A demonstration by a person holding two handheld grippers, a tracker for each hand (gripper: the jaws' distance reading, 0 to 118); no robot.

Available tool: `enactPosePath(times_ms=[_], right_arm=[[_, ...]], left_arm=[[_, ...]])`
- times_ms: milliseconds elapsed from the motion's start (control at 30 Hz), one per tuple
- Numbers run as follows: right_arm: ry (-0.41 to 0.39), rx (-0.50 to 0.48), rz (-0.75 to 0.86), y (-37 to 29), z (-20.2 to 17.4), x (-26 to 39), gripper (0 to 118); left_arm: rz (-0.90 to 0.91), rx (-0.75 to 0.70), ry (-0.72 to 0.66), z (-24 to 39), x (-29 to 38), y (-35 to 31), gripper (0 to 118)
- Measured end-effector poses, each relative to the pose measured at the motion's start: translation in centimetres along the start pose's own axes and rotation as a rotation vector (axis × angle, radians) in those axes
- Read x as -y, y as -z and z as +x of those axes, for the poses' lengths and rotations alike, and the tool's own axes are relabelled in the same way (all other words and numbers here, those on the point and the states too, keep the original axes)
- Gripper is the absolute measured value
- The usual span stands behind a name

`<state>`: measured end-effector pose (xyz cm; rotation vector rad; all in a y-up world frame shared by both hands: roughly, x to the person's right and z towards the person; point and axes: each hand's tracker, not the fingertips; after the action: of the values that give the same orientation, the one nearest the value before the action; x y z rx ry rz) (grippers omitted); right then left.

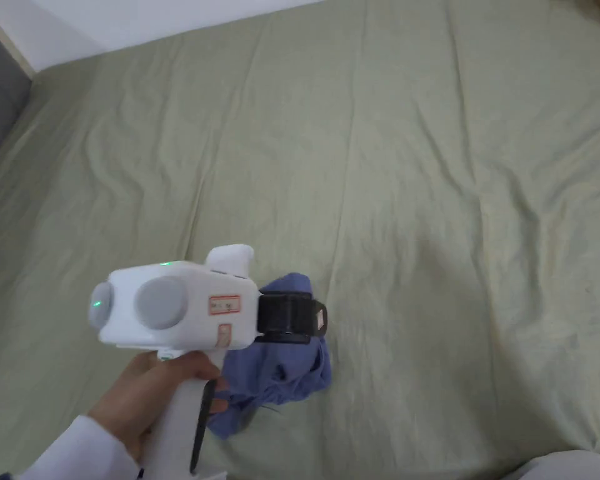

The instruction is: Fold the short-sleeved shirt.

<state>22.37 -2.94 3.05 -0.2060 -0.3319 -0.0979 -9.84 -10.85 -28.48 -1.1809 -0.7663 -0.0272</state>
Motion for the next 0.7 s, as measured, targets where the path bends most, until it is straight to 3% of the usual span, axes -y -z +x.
enactPosePath(times_ms=[67, 167, 233, 267, 300, 367, 500, 700], right_arm=[[-0.008, -0.002, 0.002, -0.1, -0.2, -0.2, 0], [-0.015, -0.006, 0.005, 0.0, -0.5, -0.5, 0], [-0.016, -0.009, 0.009, 0.0, -0.9, -0.7, 0], [-0.017, -0.012, 0.01, 0.1, -1.0, -0.7, 0], [-0.021, -0.012, 0.008, 0.2, -1.2, -0.7, 0], [-0.024, -0.017, 0.006, 0.3, -1.5, -0.7, 0], [-0.035, -0.02, -0.001, 0.4, -1.9, -0.8, 0], [-0.051, -0.007, -0.024, 0.9, -1.6, -0.7, 0]], left_arm=[[0.13, 0.032, 0.024, 0.0, 0.2, -4.6, 106], [0.345, -0.001, -0.005, 0.6, 2.0, -9.8, 112], [0.444, -0.109, -0.059, 1.1, 3.2, -11.3, 99], [0.47, -0.167, -0.067, 1.3, 3.7, -11.0, 70], [0.483, -0.252, -0.035, 1.7, 4.1, -10.1, 4], [0.524, -0.369, 0.005, 2.1, 4.5, -7.0, 0], [0.427, -0.458, 0.134, 3.4, 4.8, 0.2, 0], [0.362, -0.366, 0.175, 5.7, 7.5, 5.7, 0]])
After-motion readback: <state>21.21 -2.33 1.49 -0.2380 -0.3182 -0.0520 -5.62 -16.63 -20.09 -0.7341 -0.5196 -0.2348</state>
